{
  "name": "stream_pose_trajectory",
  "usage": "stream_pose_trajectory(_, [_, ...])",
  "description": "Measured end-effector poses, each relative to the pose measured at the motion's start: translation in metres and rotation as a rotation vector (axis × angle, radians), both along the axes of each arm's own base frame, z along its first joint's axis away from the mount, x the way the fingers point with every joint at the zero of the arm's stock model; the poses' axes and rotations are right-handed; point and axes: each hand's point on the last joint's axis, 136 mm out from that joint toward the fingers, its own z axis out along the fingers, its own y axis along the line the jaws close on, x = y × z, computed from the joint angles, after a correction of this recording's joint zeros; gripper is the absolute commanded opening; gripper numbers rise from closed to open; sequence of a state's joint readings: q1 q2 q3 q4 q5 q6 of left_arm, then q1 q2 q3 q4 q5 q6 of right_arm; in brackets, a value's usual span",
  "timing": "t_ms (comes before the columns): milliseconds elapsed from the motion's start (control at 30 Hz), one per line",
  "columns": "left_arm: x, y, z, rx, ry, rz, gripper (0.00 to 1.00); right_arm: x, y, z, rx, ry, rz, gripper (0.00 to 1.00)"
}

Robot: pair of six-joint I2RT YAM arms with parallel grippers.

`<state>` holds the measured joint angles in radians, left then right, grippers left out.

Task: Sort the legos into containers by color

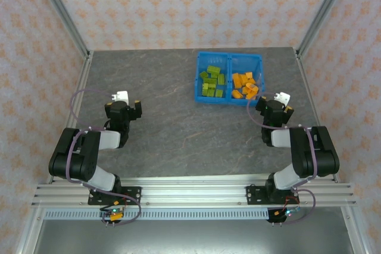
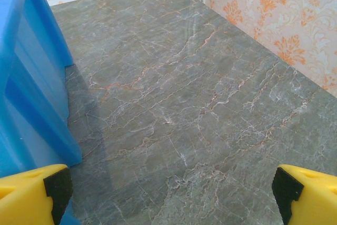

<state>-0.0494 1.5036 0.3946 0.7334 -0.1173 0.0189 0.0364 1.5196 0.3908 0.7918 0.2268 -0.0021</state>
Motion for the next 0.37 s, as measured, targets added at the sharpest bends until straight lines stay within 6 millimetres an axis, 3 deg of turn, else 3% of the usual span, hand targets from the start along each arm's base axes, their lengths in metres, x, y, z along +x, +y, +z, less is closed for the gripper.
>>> stream_pose_trajectory(367, [0.0015, -0.0019, 0.0011, -0.005, -0.003, -0.009, 1.00, 0.0001, 0.0001, 0.0001, 0.000, 0.000, 0.000, 0.99])
